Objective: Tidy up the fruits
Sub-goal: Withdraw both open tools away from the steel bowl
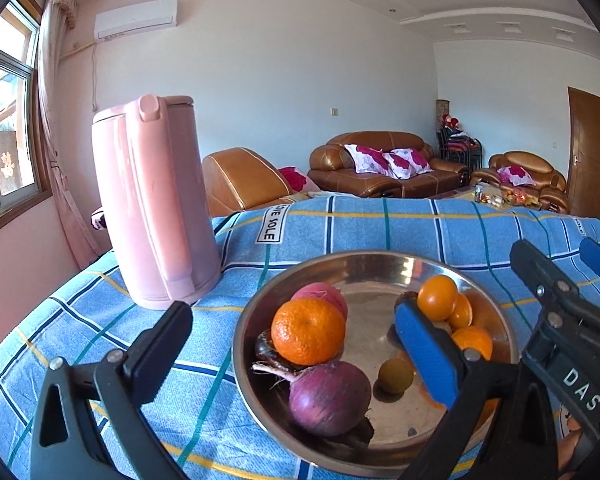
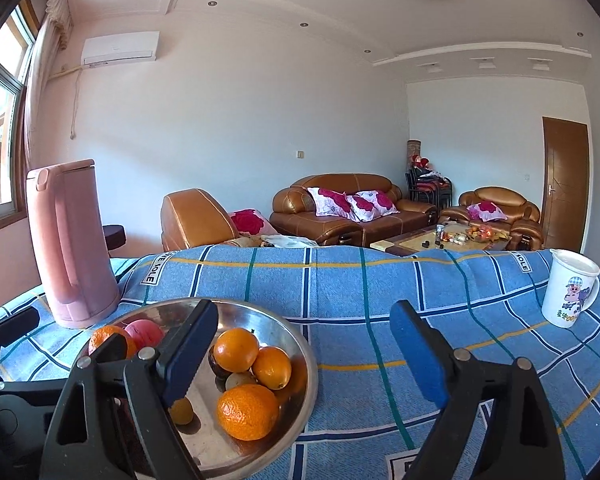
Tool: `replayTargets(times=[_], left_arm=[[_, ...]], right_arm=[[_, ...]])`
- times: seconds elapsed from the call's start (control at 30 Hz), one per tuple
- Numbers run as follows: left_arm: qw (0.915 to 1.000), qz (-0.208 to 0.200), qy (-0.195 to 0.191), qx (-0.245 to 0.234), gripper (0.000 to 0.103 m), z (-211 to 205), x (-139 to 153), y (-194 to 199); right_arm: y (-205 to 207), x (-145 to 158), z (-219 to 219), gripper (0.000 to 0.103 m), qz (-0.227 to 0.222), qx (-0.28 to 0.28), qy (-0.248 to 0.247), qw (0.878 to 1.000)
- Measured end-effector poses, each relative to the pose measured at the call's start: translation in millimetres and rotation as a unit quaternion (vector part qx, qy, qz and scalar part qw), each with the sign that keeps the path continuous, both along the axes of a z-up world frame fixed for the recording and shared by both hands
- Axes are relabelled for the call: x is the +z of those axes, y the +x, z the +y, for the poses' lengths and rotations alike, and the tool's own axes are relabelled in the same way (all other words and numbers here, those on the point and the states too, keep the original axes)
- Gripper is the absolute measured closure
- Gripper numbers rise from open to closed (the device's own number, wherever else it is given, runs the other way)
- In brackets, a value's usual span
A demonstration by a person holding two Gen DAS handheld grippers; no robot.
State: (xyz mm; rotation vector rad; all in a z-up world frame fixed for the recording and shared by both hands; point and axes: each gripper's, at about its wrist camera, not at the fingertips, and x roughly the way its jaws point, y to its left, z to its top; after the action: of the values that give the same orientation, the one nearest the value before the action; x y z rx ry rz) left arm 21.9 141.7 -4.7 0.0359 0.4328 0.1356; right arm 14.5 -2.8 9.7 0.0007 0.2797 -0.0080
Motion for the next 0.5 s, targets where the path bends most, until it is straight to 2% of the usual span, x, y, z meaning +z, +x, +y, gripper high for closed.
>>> replayTargets(times=[0.5], left_arm=[[0.9999,-0.007,0.0,0.013,0.0,2,-1,-34]], right_arm=[[-30,0,-7,0.014,0.0,0.018,-0.001,1.0]])
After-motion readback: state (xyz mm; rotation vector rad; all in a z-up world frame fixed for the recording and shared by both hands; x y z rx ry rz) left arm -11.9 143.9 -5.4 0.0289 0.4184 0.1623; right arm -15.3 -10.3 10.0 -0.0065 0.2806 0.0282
